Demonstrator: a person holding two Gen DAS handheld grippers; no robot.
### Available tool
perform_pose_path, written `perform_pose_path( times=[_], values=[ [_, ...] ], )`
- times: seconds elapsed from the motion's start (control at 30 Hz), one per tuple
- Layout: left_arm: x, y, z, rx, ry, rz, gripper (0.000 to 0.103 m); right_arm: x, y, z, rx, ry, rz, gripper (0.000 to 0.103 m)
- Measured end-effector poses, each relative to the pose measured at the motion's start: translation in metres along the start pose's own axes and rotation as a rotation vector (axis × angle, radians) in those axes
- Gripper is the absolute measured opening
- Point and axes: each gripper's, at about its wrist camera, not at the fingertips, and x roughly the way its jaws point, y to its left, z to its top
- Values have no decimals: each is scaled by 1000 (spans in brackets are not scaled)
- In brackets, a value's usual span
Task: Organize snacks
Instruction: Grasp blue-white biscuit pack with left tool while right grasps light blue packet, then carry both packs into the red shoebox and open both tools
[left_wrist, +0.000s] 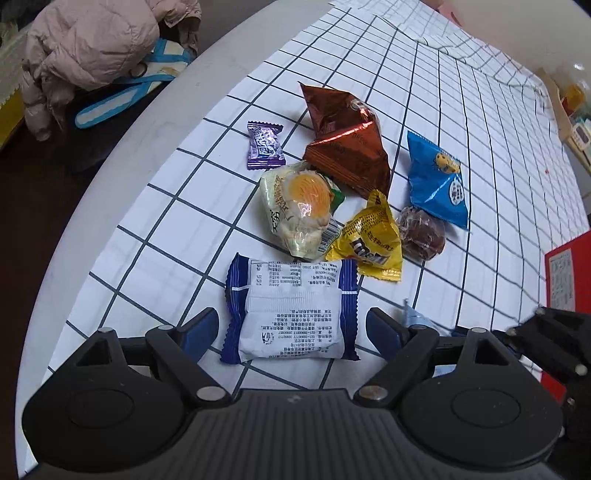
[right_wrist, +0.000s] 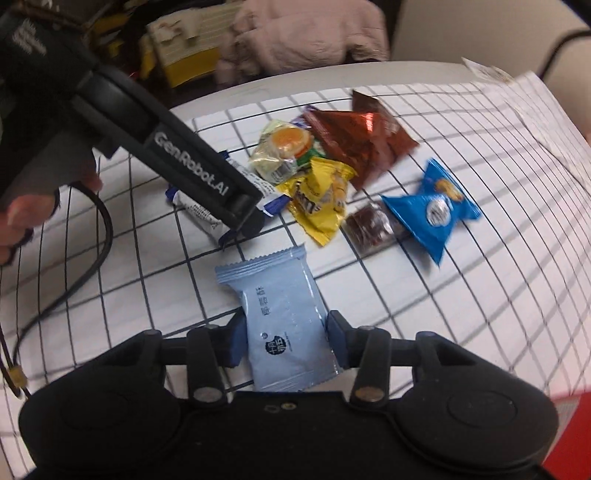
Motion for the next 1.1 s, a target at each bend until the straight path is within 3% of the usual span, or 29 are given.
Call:
perform_pose_path(
  times=[0.1,0.17,0.33,0.57,0.6,0.83,1.1],
  values=[
    [-2,-2,-3,22,-23,20,77,-10,3,-10,84,-12,-40,40],
    [-5,-3,-5,39,-35,18,61,-18,6,-16,146,-14,-78,39],
    [-7,-3,-9,73,-50,16,52,-38,4,-31,338,-37,-165,35],
    [-13,0,-14,98,-50,-7,50,-70,12,-49,526,-98,-237,29],
    [-15,0,-16,101,-47,-13,50,-76,14,-51,542,-100,-245,18],
    [-37,-5,-32,151,-46,-60,50,-98,27,-71,602,-95,-292,14],
    [-71,-19,-48,220,-50,-137,50,-141,38,-87,683,-177,-317,14]
  ],
)
